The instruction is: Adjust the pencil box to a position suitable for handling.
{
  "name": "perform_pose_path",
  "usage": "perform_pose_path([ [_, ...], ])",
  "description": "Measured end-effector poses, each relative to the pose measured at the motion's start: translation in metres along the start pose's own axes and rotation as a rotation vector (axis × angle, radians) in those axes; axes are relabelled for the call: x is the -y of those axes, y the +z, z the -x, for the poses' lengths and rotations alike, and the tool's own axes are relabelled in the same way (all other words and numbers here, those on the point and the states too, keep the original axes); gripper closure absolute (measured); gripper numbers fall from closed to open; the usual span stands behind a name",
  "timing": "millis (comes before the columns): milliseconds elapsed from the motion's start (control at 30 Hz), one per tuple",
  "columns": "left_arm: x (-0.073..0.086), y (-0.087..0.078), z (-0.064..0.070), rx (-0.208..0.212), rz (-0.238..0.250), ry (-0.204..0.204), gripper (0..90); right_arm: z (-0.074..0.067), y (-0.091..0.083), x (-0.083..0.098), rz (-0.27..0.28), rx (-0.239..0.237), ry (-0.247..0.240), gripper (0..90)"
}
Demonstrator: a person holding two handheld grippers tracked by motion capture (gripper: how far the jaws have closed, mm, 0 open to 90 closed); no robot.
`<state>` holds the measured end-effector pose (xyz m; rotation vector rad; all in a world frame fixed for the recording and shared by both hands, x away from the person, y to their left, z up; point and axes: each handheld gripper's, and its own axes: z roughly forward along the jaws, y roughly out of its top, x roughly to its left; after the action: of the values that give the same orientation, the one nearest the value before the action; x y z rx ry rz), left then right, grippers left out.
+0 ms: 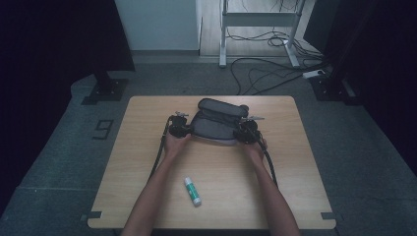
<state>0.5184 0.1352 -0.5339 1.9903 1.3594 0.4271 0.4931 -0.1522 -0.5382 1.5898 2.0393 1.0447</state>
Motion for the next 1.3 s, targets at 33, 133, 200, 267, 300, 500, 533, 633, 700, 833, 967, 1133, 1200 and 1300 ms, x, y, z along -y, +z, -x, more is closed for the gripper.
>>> perform_pose_path([
  [33,0.000,0.000,0.000,0.000,0.000,0.000,74.5,0.000,0.000,0.000,-0.003,0.005,-0.002,68.5],
  [133,-0.001,0.000,0.001,-0.005,0.007,0.005,79.3,0.001,-0.001,0.000,-0.006,0.009,-0.005,74.1],
  [200,-0.001,0.000,0.001,-0.007,0.009,0.005,81.2,0.002,-0.001,0.000,-0.005,0.009,-0.007,77.8],
  [267,-0.001,0.000,0.000,0.000,0.010,-0.003,84.1,0.002,-0.001,0.000,0.000,0.012,-0.009,80.4],
  [300,-0.001,0.000,-0.001,0.003,0.010,-0.005,84.5,0.002,-0.002,0.001,0.004,0.013,-0.011,81.9],
  [500,-0.001,-0.002,-0.001,0.010,0.007,-0.005,85.6,0.003,-0.003,0.002,0.029,0.000,-0.011,85.4],
  [533,-0.002,-0.003,0.000,0.010,0.008,-0.003,85.8,0.003,-0.003,0.002,0.030,-0.003,-0.011,85.6],
  [633,-0.002,-0.004,-0.001,0.018,0.005,-0.001,86.6,0.004,-0.005,0.003,0.039,-0.011,-0.008,85.9],
  [700,-0.002,-0.006,-0.002,0.029,0.002,-0.004,86.7,0.004,-0.007,0.002,0.045,-0.013,-0.013,85.9],
  [833,-0.004,-0.011,-0.002,0.033,0.007,-0.002,86.8,0.001,-0.013,0.000,0.064,-0.014,-0.024,86.1],
  [967,-0.007,-0.022,0.000,0.038,0.016,0.008,86.8,-0.001,-0.021,-0.003,0.077,-0.020,-0.037,86.2],
  [1133,-0.009,-0.042,0.004,0.045,0.048,0.020,86.8,-0.006,-0.037,-0.009,0.106,-0.028,-0.056,86.3],
  [1200,-0.009,-0.048,0.005,0.048,0.059,0.019,87.0,-0.008,-0.042,-0.009,0.113,-0.034,-0.064,86.3],
  [1300,-0.005,-0.057,0.005,0.057,0.070,0.013,87.1,-0.013,-0.050,-0.007,0.118,-0.048,-0.074,86.3],
])
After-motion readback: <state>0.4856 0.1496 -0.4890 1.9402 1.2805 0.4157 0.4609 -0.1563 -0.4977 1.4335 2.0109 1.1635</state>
